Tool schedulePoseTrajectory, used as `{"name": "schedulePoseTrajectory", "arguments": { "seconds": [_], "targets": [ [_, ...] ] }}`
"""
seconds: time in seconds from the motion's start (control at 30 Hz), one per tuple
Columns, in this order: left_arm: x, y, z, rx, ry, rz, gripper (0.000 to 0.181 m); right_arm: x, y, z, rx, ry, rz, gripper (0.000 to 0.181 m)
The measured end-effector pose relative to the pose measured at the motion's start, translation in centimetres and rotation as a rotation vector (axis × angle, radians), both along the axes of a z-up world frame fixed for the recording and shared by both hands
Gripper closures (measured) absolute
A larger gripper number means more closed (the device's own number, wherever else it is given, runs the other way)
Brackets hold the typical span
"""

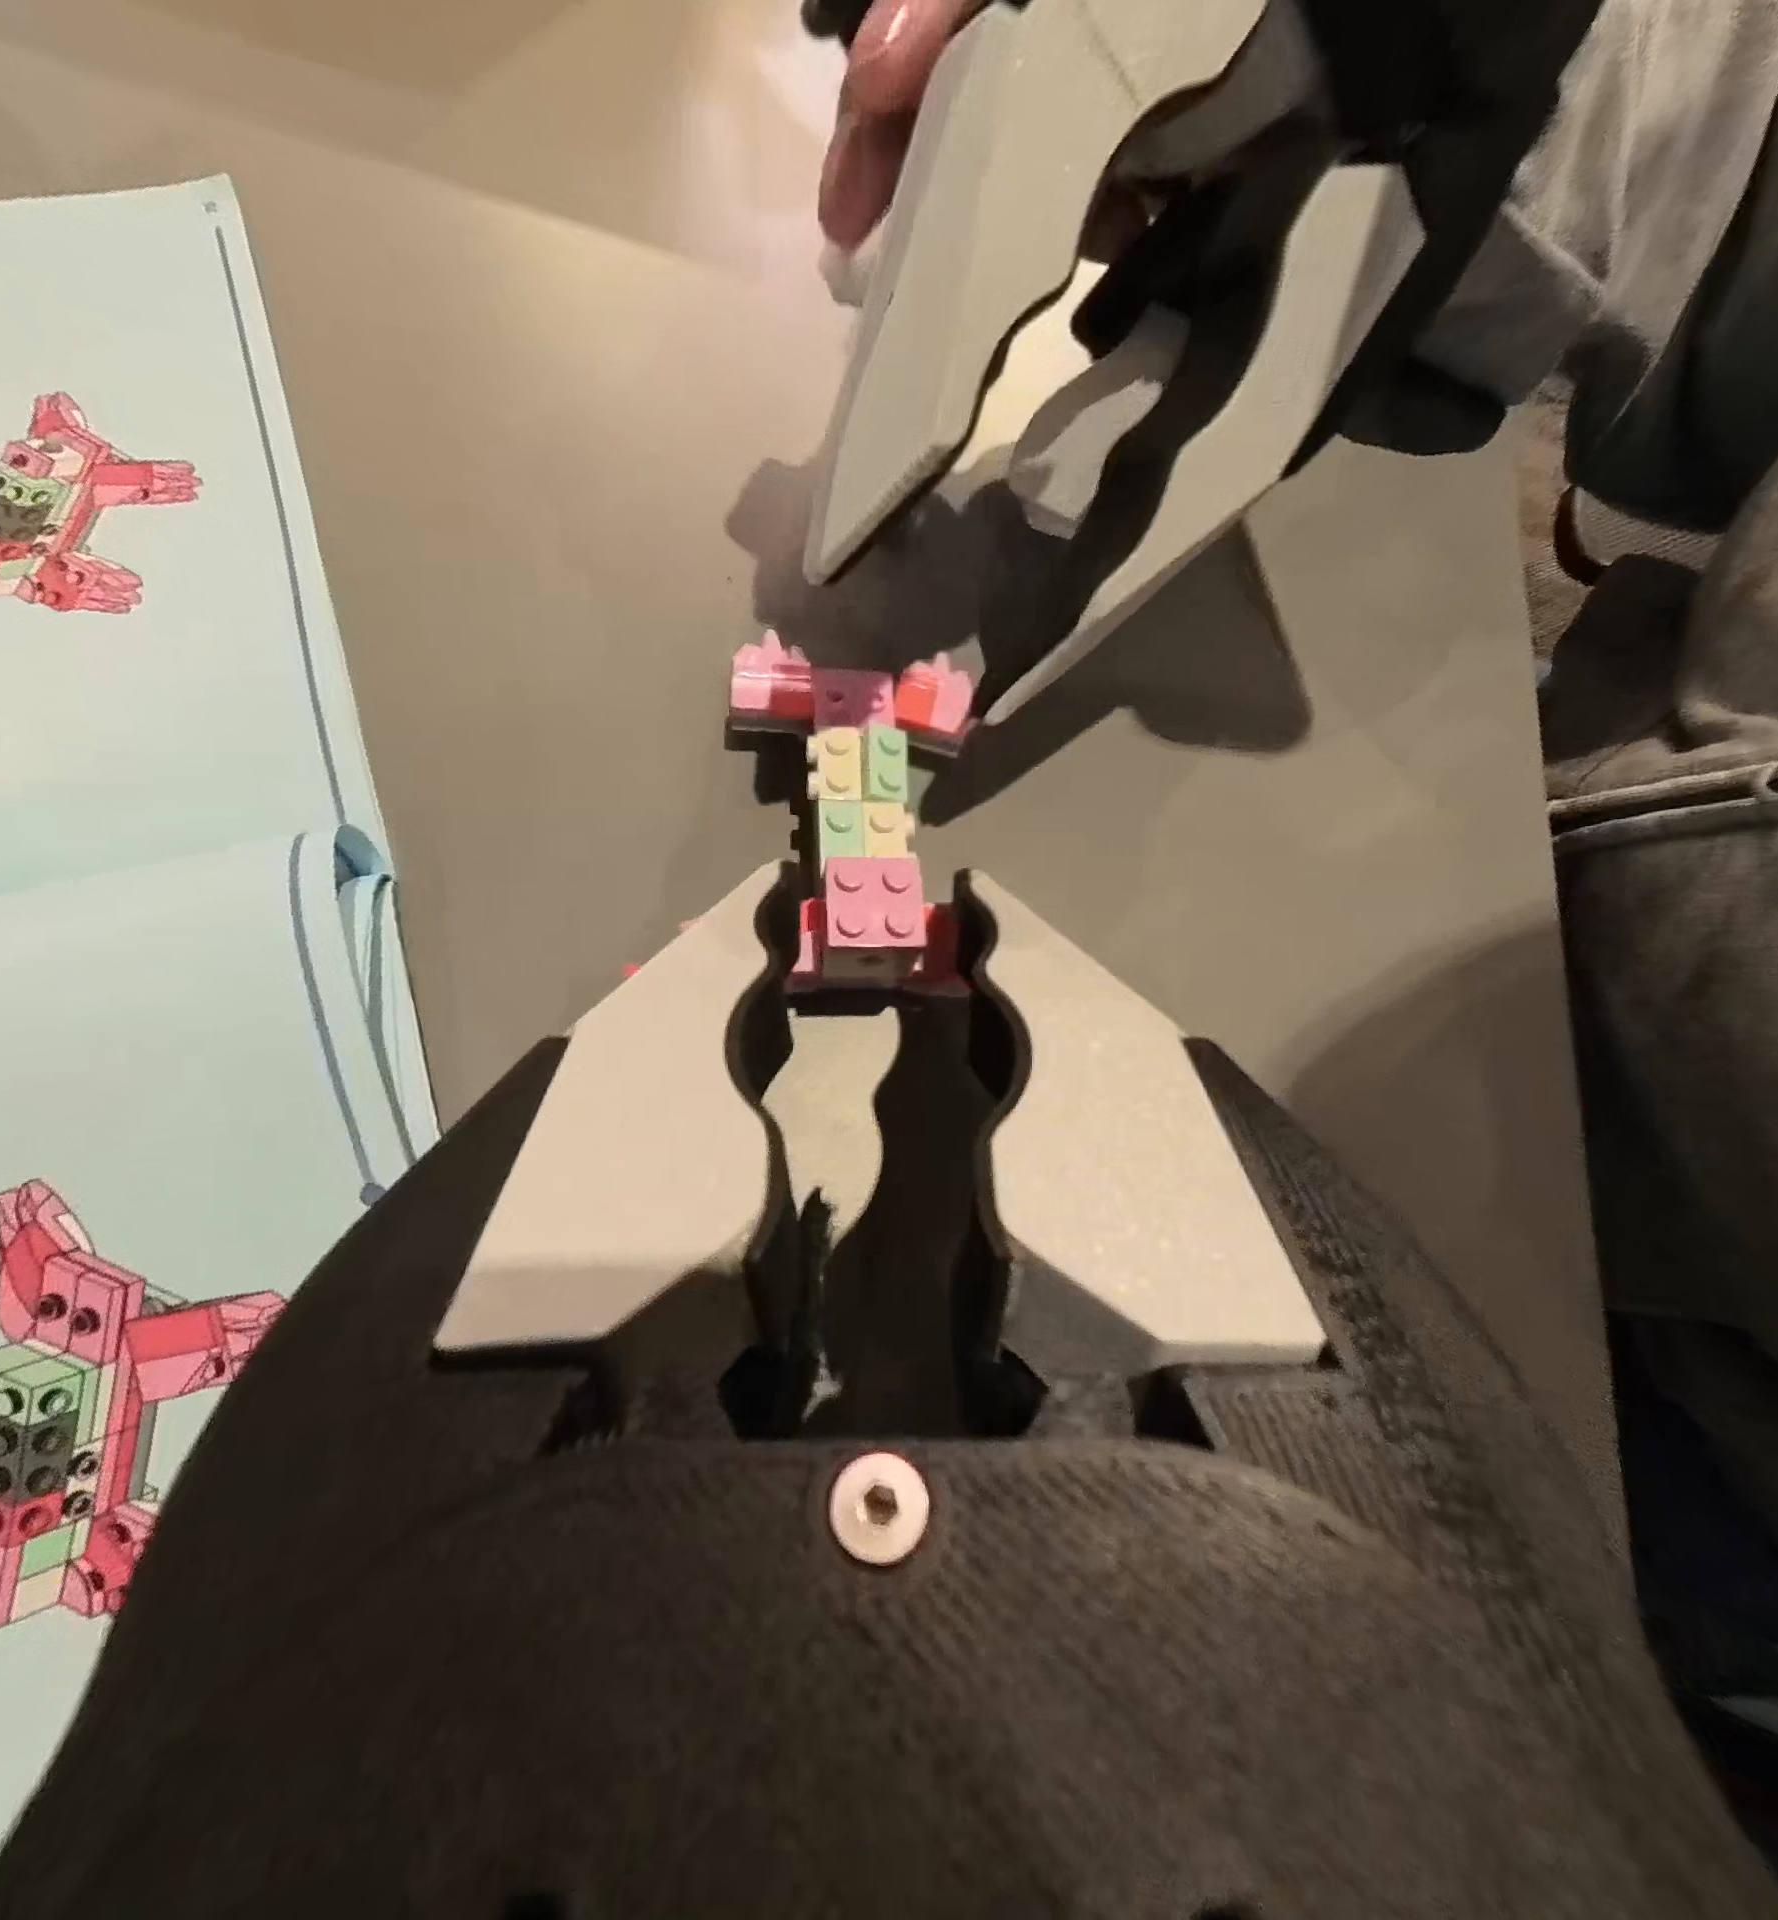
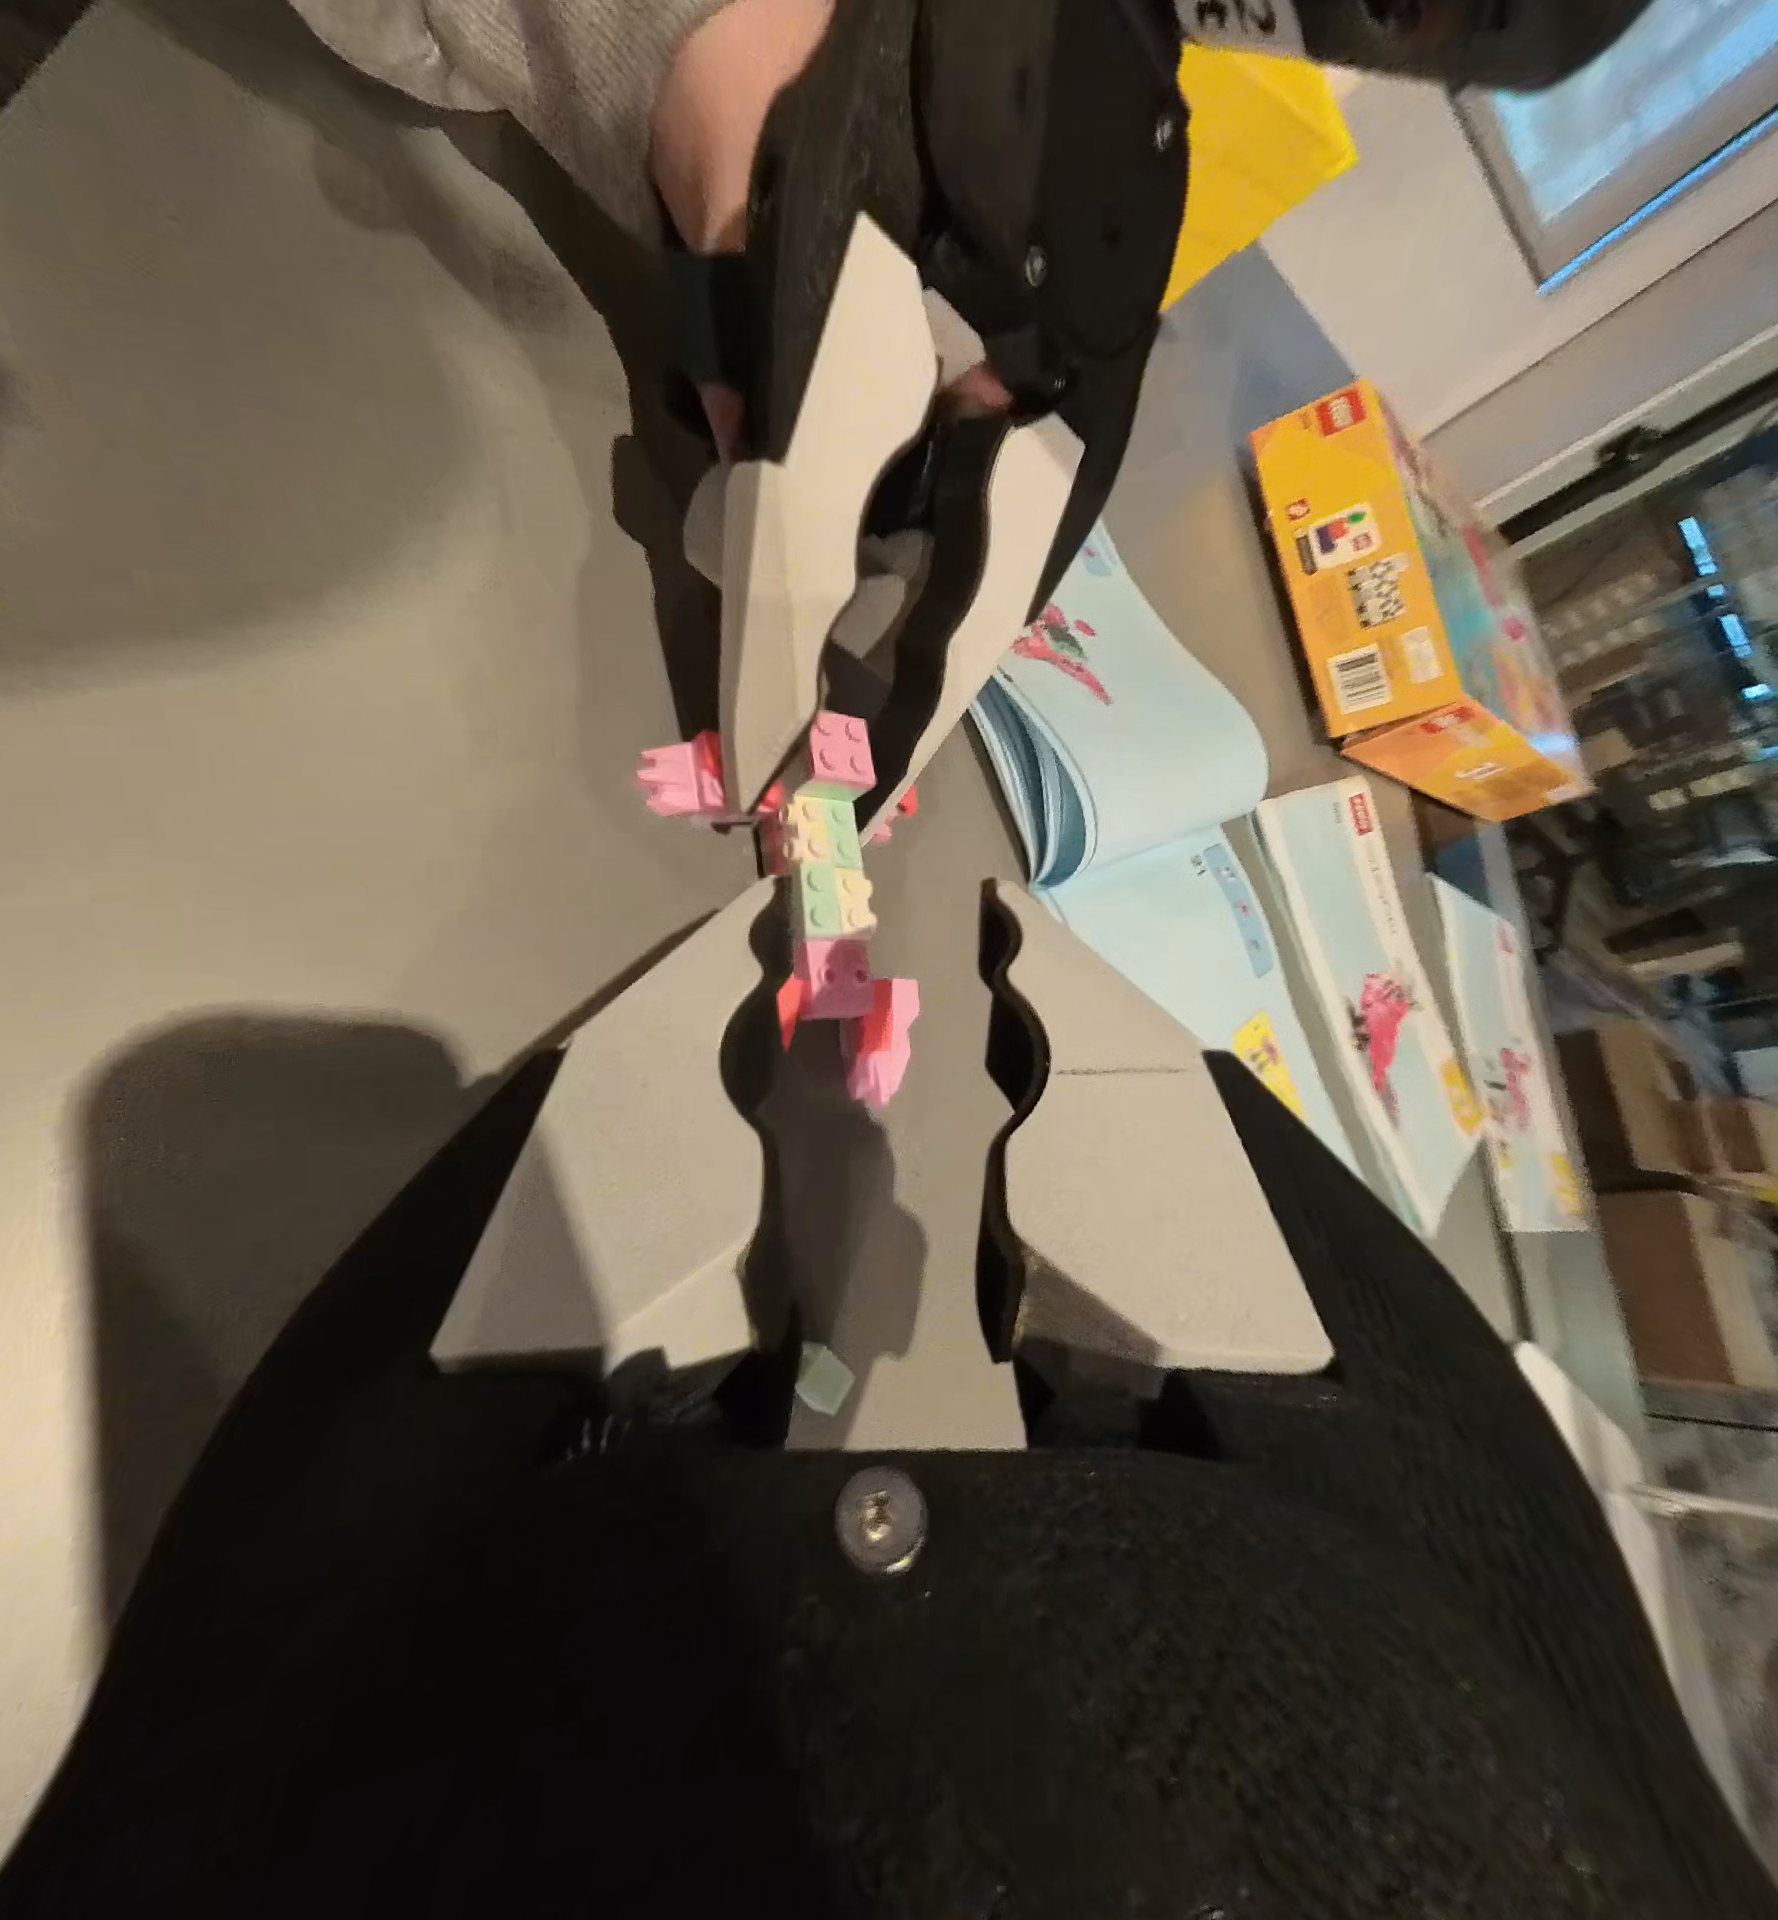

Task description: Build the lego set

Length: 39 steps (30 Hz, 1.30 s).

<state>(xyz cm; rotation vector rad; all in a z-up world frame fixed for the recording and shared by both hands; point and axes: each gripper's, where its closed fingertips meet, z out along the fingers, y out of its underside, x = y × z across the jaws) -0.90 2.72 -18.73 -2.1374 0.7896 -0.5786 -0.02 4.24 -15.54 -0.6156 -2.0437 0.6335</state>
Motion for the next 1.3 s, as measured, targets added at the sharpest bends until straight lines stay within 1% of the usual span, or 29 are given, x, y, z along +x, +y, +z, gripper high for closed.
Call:
{"name": "schedulePoseTrajectory", "arguments": {
  "seconds": [0.07,0.17,0.27,0.37,0.5,0.57,0.67,0.8,1.1,1.2,1.3],
  "targets": [
    [0.1,-0.1,0.0,0.003,-0.002,-0.004,0.161,-0.1,-0.4,0.1,0.046,0.039,-0.008,0.145],
    [0.1,-0.1,0.0,-0.017,-0.021,-0.003,0.161,-0.1,-1.0,0.0,0.125,0.091,-0.024,0.144],
    [0.0,-0.1,0.0,-0.016,-0.012,0.000,0.161,-0.1,-0.8,-0.5,0.252,0.128,-0.053,0.145],
    [-0.2,0.2,0.1,-0.008,-0.008,0.031,0.164,0.0,-0.7,-1.6,0.351,0.123,-0.067,0.146],
    [-0.8,0.9,0.6,-0.026,-0.087,0.106,0.164,-0.3,-0.6,-1.9,0.459,0.160,-0.079,0.154],
    [-0.9,1.1,0.9,-0.034,-0.125,0.129,0.164,-0.6,-0.6,-1.4,0.496,0.202,-0.095,0.153],
    [-0.8,1.2,1.2,-0.055,-0.179,0.143,0.164,-1.1,-0.2,-0.8,0.599,0.263,-0.136,0.147],
    [-0.7,1.1,1.8,-0.089,-0.267,0.148,0.164,-1.5,0.3,-0.8,0.700,0.285,-0.162,0.147],
    [-0.3,1.0,2.2,-0.112,-0.328,0.136,0.164,-1.7,0.9,-1.1,0.740,0.271,-0.183,0.156],
    [-0.2,1.0,2.1,-0.113,-0.320,0.135,0.164,-1.8,0.9,-1.1,0.748,0.271,-0.183,0.161],
    [-0.2,1.0,1.9,-0.102,-0.293,0.129,0.164,-1.8,1.0,-1.3,0.750,0.257,-0.183,0.162]
  ]
}}
